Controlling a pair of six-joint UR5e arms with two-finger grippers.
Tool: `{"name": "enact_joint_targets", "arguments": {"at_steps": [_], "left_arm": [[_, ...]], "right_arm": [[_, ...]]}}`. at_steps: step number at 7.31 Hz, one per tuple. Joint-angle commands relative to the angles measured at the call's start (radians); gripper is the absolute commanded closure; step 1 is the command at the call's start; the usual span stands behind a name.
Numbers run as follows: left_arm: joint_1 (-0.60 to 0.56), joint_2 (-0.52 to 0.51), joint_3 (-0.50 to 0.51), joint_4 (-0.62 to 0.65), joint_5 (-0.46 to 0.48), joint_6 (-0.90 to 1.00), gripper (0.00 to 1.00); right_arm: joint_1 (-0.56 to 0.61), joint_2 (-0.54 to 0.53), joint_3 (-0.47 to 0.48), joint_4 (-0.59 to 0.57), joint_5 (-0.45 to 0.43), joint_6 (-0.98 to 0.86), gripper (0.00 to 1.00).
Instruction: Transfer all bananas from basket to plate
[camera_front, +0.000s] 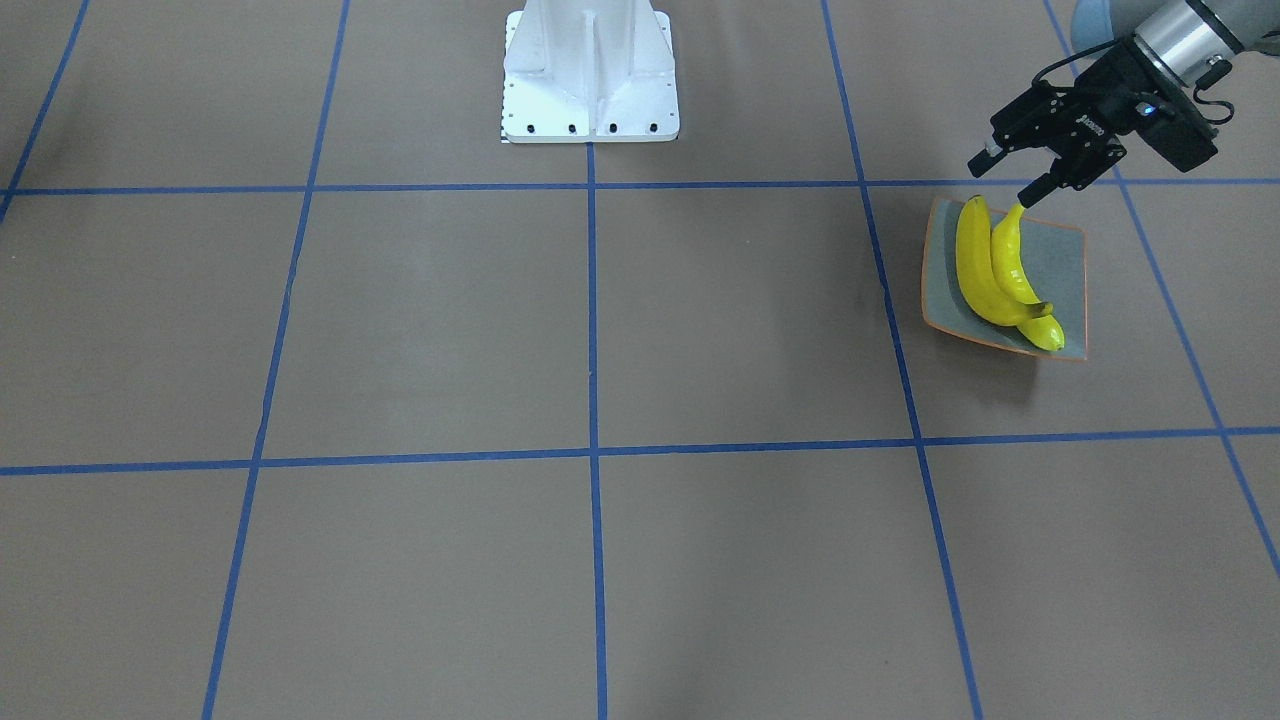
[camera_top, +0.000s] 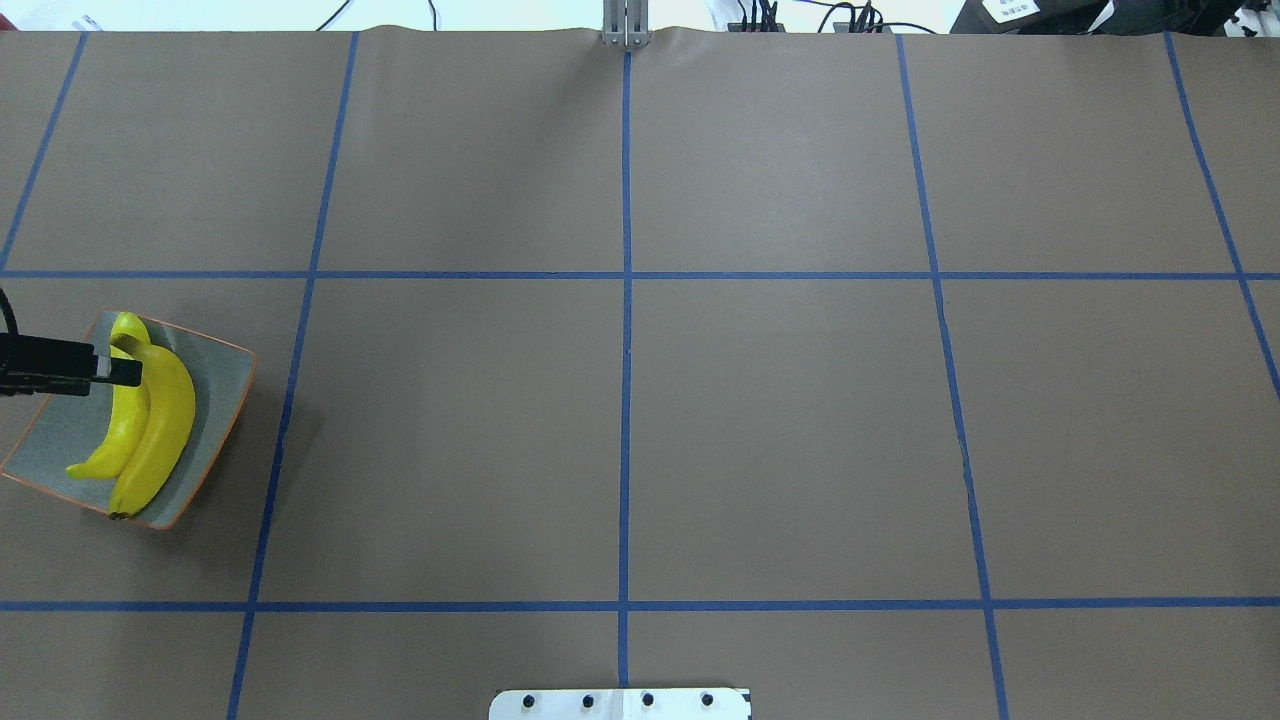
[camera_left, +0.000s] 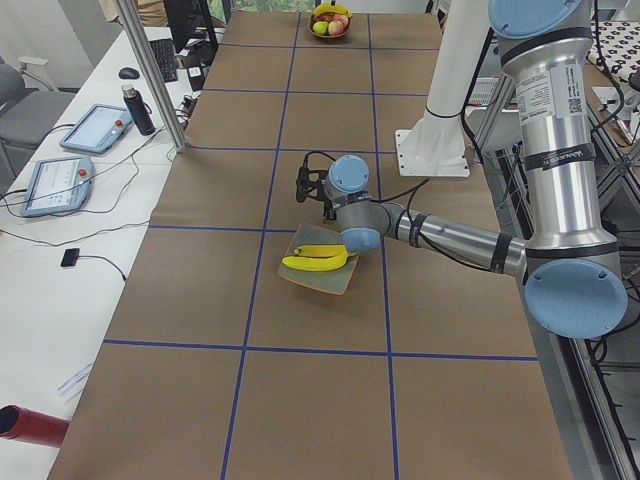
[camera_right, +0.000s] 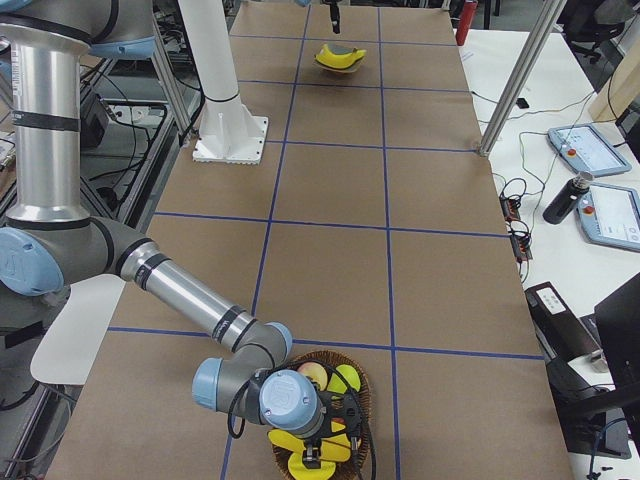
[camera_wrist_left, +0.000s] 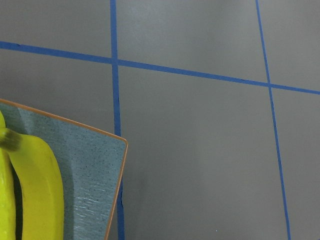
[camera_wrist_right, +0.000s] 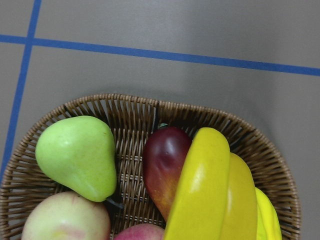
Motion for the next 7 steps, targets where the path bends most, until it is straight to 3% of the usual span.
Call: {"name": "enact_joint_targets", "arguments": {"at_steps": [1,4,5,7], "left_arm": [[0.000,-0.004,0.000,-0.002,0.000,0.000,0.00],[0.000,-0.015,0.001,0.000,0.000,0.000,0.00],[0.002,-0.018,0.001,0.000,0.000,0.000,0.00],[0.002,-0.025,0.003,0.000,0.000,0.000,0.00]], "right_arm": [[-0.009,-0.008,-0.005,0.023,-0.011,0.034,0.02],[-0.054,-0.005,-0.005,0.029,-0.016,0.068,0.04],[-0.063,-0.005,-0.005,0.047,-0.019,0.067,0.09],[-0.071,-0.006,-0.007,0.056,-0.028,0.064,0.64]]}}
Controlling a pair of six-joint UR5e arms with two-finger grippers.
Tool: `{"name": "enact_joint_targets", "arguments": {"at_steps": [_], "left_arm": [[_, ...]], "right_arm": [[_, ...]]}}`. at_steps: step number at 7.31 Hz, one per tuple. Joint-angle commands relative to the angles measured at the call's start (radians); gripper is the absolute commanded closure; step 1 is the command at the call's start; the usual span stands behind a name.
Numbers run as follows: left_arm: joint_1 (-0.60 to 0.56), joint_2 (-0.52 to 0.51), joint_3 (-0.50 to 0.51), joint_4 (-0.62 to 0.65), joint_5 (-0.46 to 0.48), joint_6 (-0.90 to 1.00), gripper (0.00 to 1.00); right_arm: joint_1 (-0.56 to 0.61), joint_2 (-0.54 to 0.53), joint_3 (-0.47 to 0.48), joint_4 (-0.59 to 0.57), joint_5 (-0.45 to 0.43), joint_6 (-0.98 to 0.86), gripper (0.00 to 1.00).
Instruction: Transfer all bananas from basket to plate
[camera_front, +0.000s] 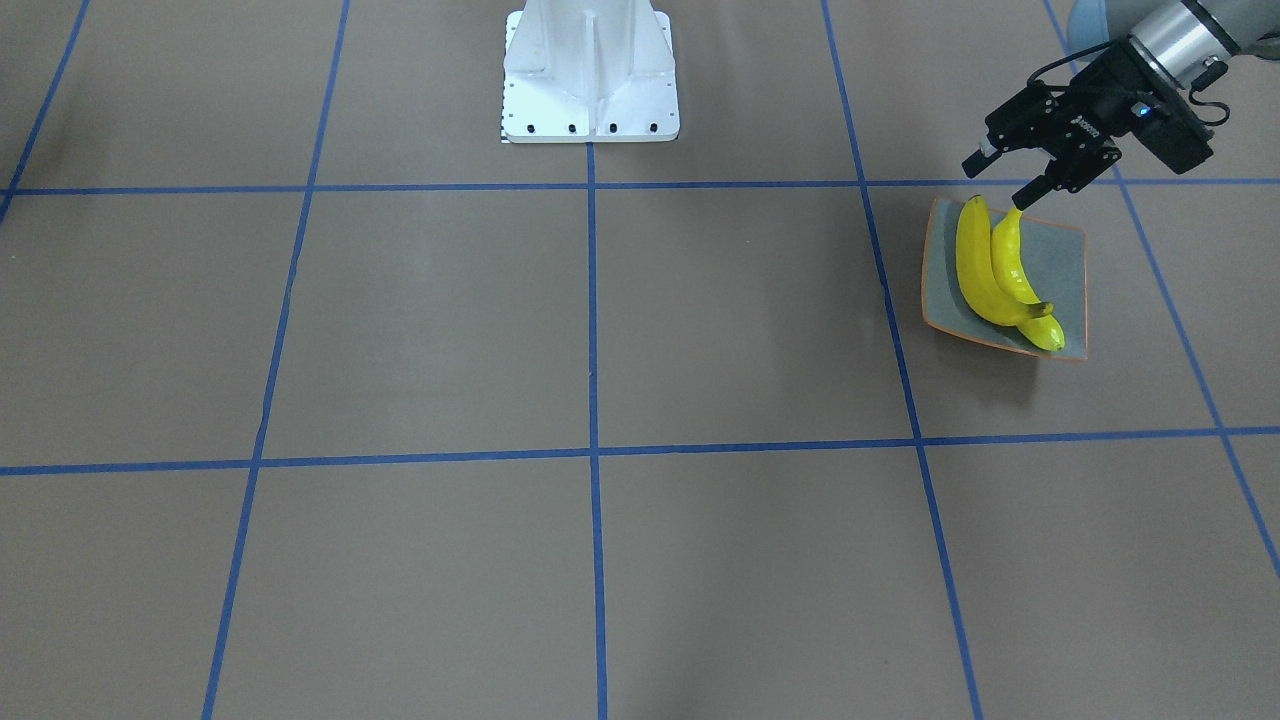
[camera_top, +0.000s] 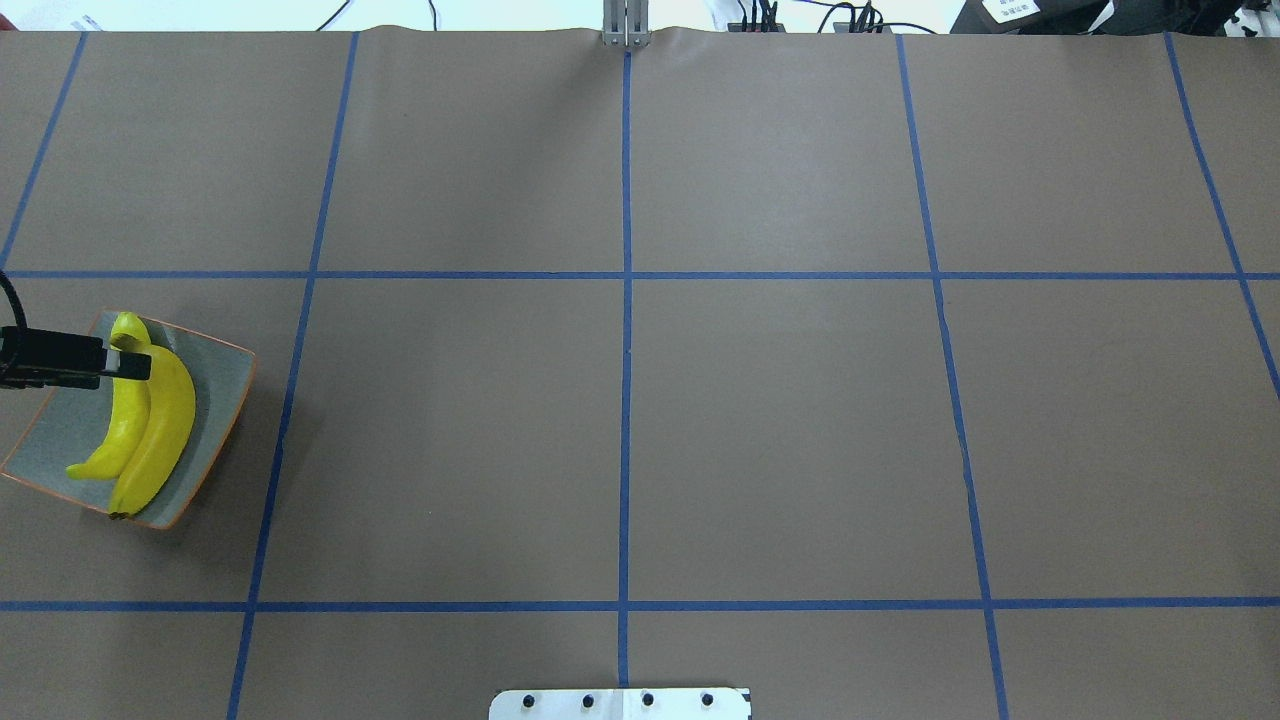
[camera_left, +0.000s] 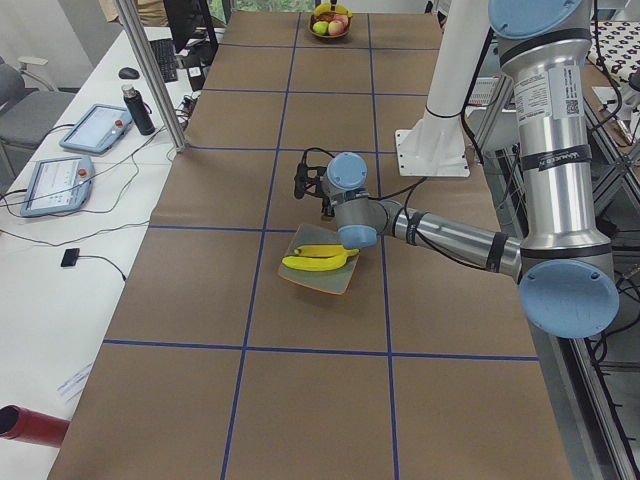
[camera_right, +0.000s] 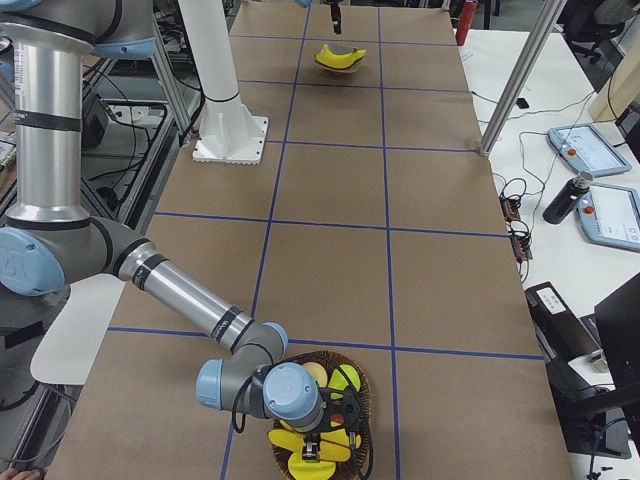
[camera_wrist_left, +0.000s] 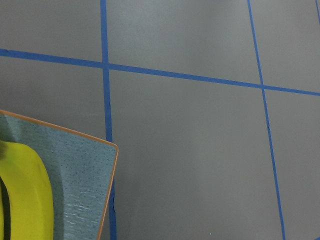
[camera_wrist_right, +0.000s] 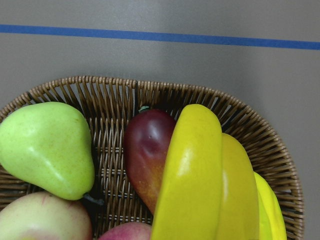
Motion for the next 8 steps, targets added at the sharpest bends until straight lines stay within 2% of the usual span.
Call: {"name": "enact_joint_targets", "arguments": {"at_steps": [1,4,8], "left_arm": [[0.000,-0.007,0.001,0.000,-0.001,0.000,0.00],[0.000,-0.007,0.003,0.001,-0.001,0.000,0.00],[0.000,-0.005,0.007,0.001,-0.001,0.000,0.00]], "right_arm": [[-0.011,0.000,0.004,0.015,-0.004,-0.008,1.00],[-0.010,0.003,0.044,0.057,-0.022,-0.016,1.00],[-0.007,0.022,0.199,0.044,-0.014,0.059,1.00]]}}
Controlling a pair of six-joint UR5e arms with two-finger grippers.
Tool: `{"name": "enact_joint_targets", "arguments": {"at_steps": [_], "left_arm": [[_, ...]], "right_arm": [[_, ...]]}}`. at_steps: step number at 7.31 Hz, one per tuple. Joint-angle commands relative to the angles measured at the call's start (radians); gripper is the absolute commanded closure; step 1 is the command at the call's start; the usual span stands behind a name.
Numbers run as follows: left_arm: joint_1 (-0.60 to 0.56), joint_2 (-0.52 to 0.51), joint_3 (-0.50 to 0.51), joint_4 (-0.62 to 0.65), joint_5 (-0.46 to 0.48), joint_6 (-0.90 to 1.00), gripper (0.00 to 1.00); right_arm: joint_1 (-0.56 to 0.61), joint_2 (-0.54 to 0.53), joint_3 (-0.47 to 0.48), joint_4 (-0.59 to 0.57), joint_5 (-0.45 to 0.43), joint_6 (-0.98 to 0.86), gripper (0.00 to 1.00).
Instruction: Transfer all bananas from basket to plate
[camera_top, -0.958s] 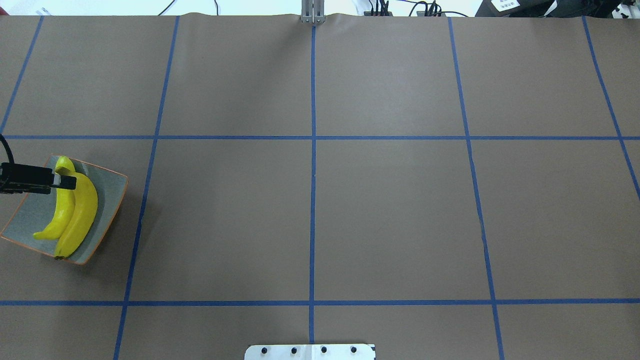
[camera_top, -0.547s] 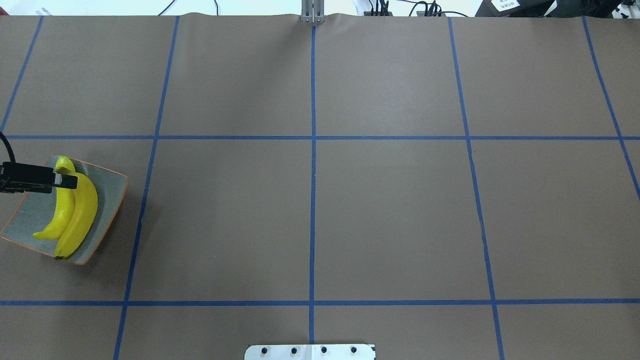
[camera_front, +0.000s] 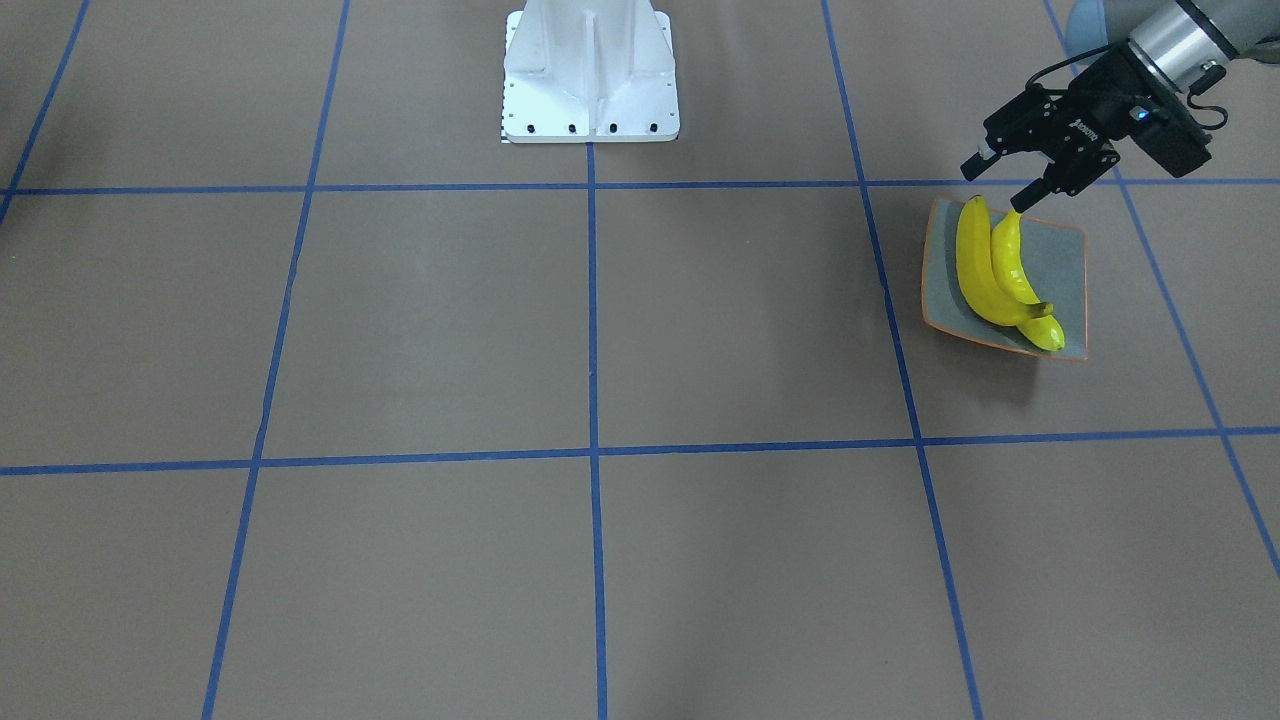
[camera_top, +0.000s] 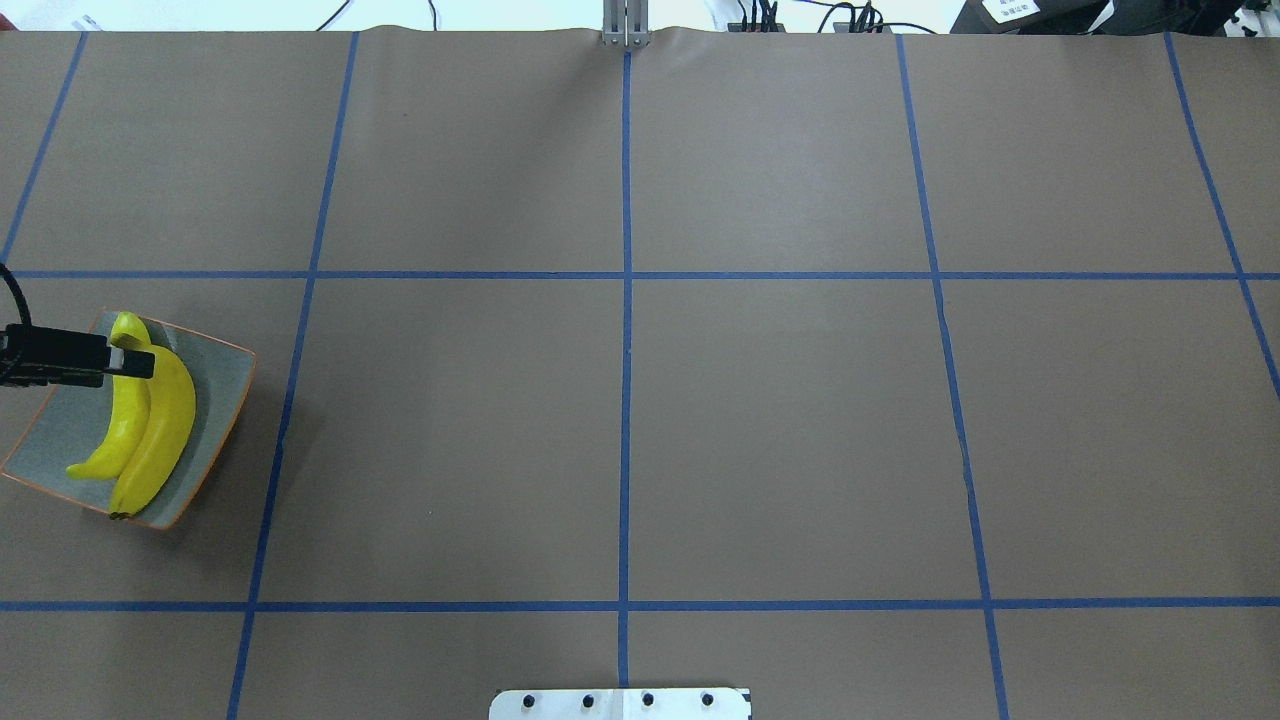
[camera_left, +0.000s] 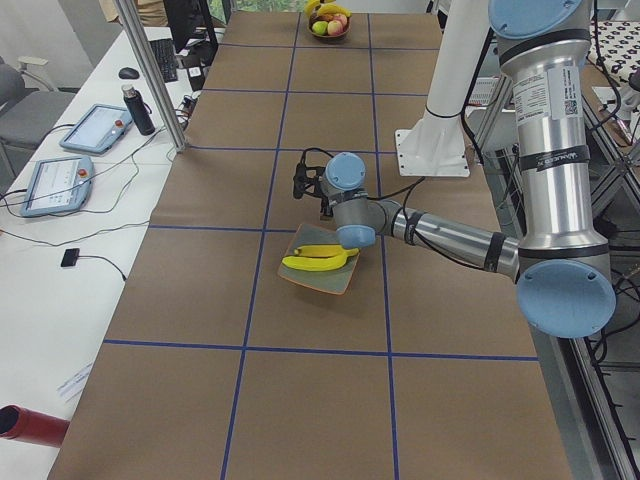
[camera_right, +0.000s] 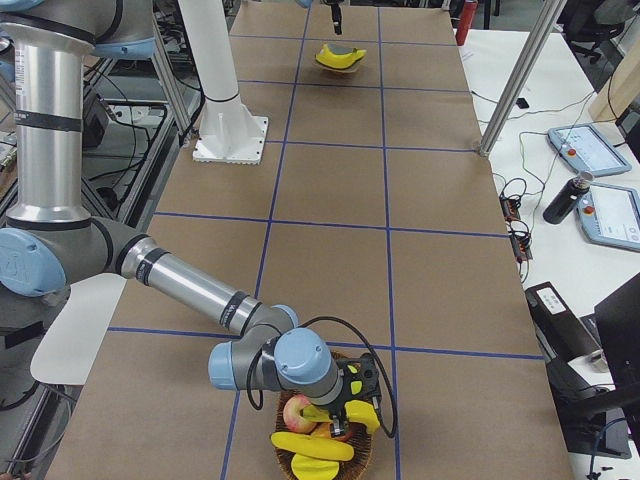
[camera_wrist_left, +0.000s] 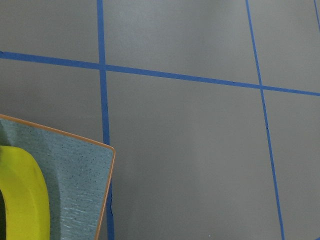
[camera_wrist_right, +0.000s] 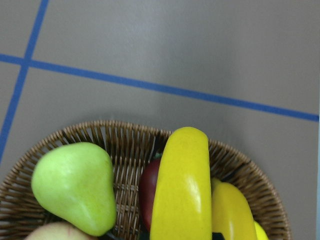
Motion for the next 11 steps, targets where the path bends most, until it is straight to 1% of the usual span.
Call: {"name": "enact_joint_targets", "arguments": {"at_steps": [1,3,4,5,7,8,9,10,11], "left_arm": [[0.000,0.002,0.000,0.001,0.002,-0.002,0.00],[0.003,-0.007,0.000,0.001,0.000,-0.003,0.00],[0.012,-0.014,0.000,0.001,0.000,-0.005,0.00],[0.018,-0.023,0.000,0.001,-0.002,-0.011,0.00],[0.043,-0.052,0.002,0.001,-0.003,-0.017,0.00],[0.060,-0.090,0.002,0.002,-0.002,-0.059,0.00],[0.073,-0.137,0.003,0.002,-0.002,-0.104,0.00],[0.090,-0.176,0.003,0.004,0.000,-0.126,0.00],[0.095,-0.219,0.003,0.005,0.000,-0.165,0.00]], "right_arm": [[-0.024,0.020,0.062,0.000,0.052,0.140,1.00],[-0.073,0.020,0.155,0.003,0.193,0.308,1.00],[-0.106,0.020,0.198,0.006,0.230,0.415,1.00],[-0.140,0.020,0.262,0.006,0.233,0.510,1.00],[-0.244,0.022,0.414,0.012,0.230,0.764,1.00],[-0.299,0.023,0.468,0.039,0.221,0.875,1.00],[-0.350,0.067,0.473,0.109,0.215,1.023,1.00],[-0.448,0.127,0.475,0.197,0.134,1.216,1.00],[-0.567,0.182,0.475,0.264,0.004,1.391,1.00]]}}
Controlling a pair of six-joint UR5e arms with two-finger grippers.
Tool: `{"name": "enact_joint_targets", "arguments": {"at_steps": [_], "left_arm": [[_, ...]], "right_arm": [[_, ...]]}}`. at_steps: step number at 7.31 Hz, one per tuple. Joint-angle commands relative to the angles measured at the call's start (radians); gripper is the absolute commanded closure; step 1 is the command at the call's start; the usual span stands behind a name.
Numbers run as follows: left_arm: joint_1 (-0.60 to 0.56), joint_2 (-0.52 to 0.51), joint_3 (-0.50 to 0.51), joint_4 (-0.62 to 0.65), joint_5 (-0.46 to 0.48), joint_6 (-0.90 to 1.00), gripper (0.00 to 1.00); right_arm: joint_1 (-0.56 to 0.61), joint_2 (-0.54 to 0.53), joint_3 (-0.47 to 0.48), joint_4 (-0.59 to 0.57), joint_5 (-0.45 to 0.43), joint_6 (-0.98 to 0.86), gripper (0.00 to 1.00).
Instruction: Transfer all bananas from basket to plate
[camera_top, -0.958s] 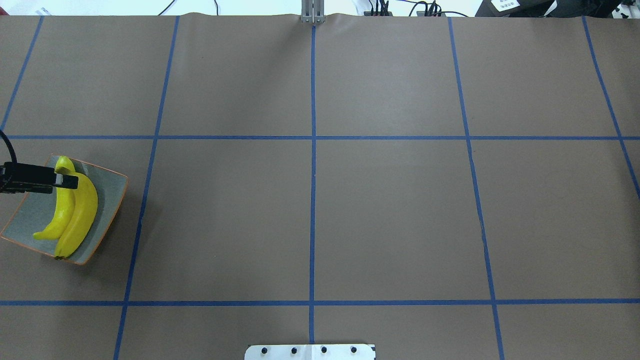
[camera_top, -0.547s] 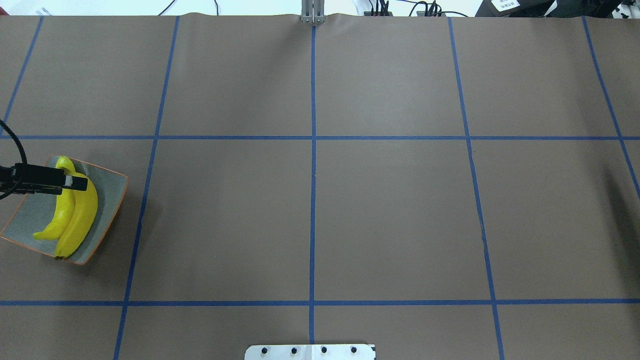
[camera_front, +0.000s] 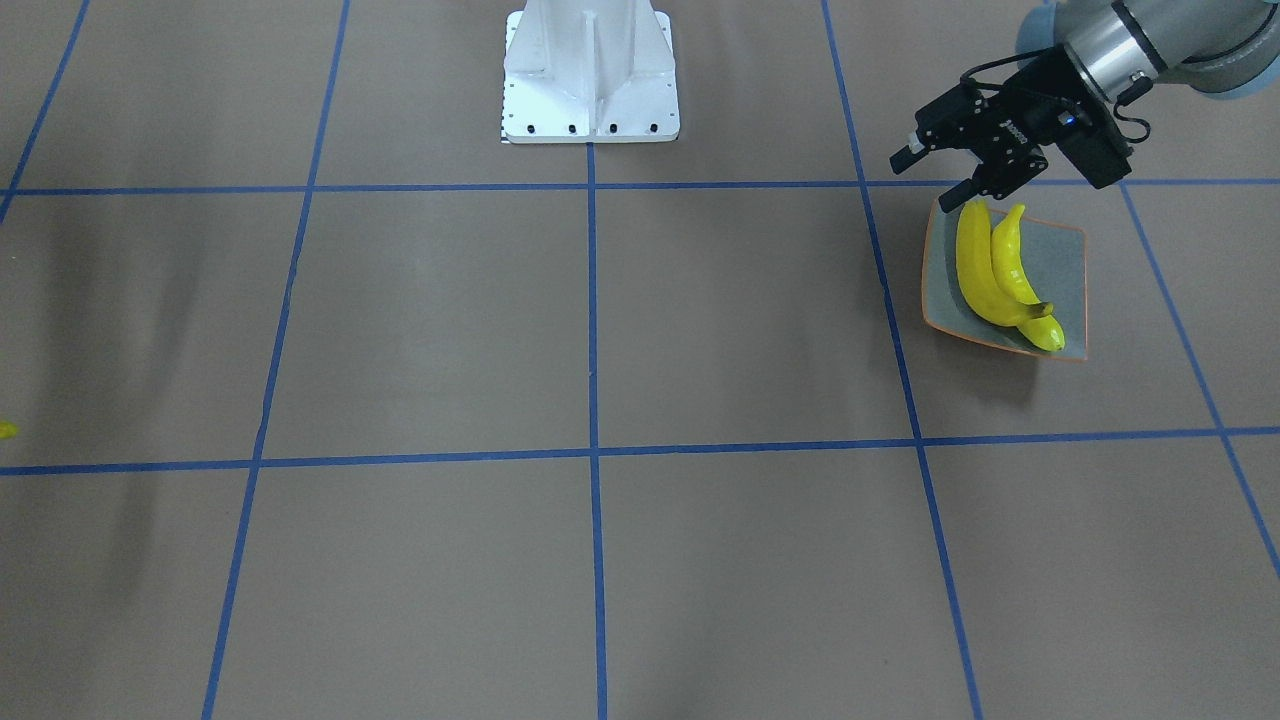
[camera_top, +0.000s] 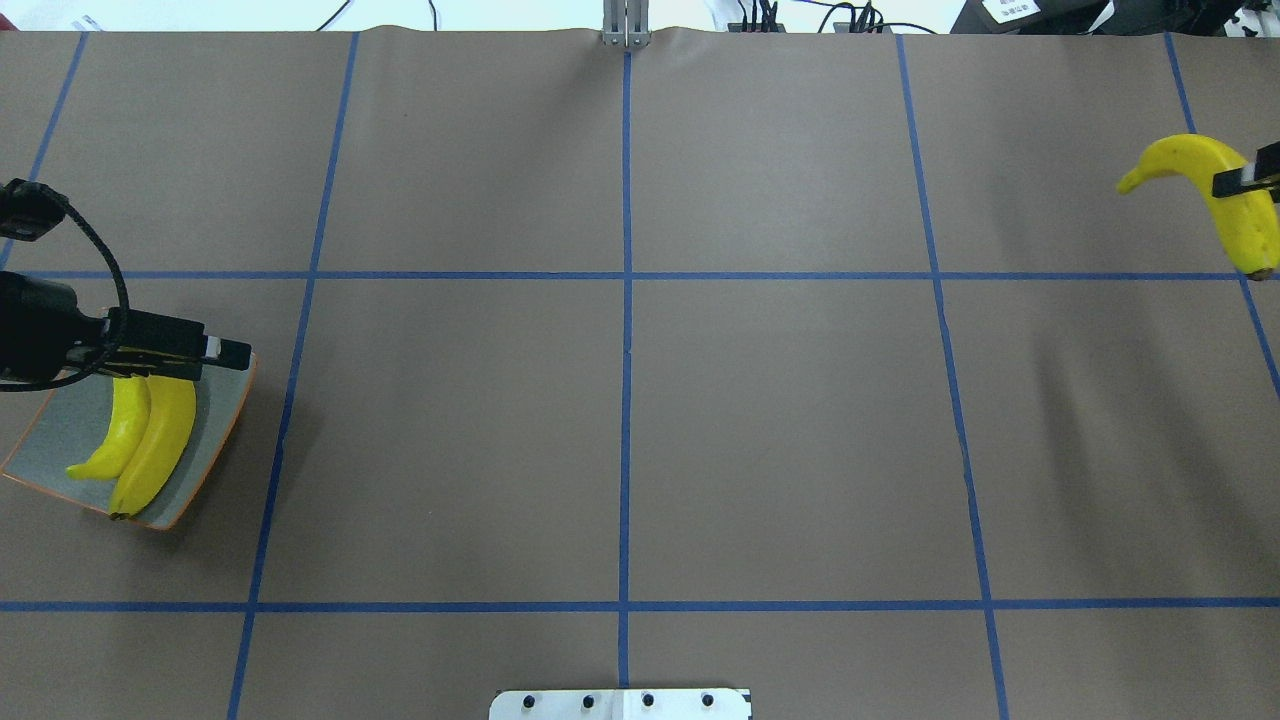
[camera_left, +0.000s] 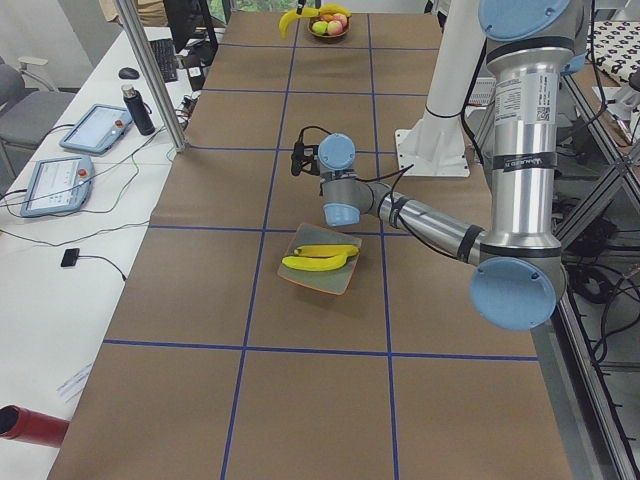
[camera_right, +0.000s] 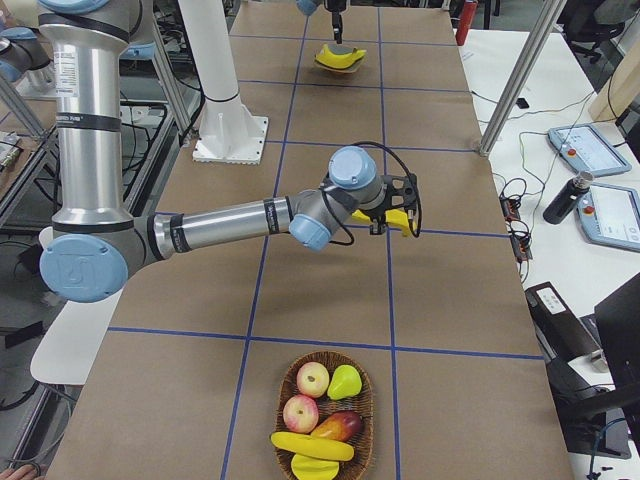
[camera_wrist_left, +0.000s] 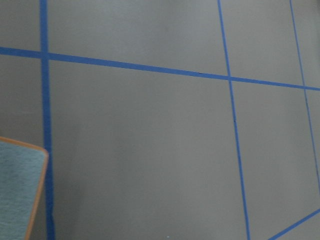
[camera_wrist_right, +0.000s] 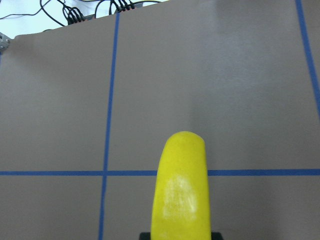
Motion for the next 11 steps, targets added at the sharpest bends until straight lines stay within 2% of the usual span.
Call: {"name": "enact_joint_targets", "arguments": {"at_steps": [1,3,5,7,9,11], "left_arm": [[0.012,-0.095,-0.001,0.003,-0.001,-0.061,0.00],[0.051,-0.180,0.000,0.005,0.010,-0.084,0.00],[0.129,-0.261,0.009,0.020,0.091,-0.267,0.00],[0.157,-0.358,0.008,0.138,0.119,-0.322,0.00],[0.199,-0.392,0.013,0.138,0.161,-0.327,0.00],[0.203,-0.407,0.013,0.138,0.163,-0.327,0.00]], "right_arm": [[-0.236,0.128,0.012,0.110,-0.249,0.354,1.00],[-0.418,0.226,0.055,0.109,-0.473,0.561,1.00],[-0.610,0.366,0.057,0.051,-0.733,0.663,1.00],[-0.747,0.496,0.092,-0.160,-0.916,0.747,1.00],[-0.851,0.567,0.098,-0.261,-1.042,0.807,1.00],[-0.907,0.610,0.118,-0.312,-1.089,0.900,1.00]]}}
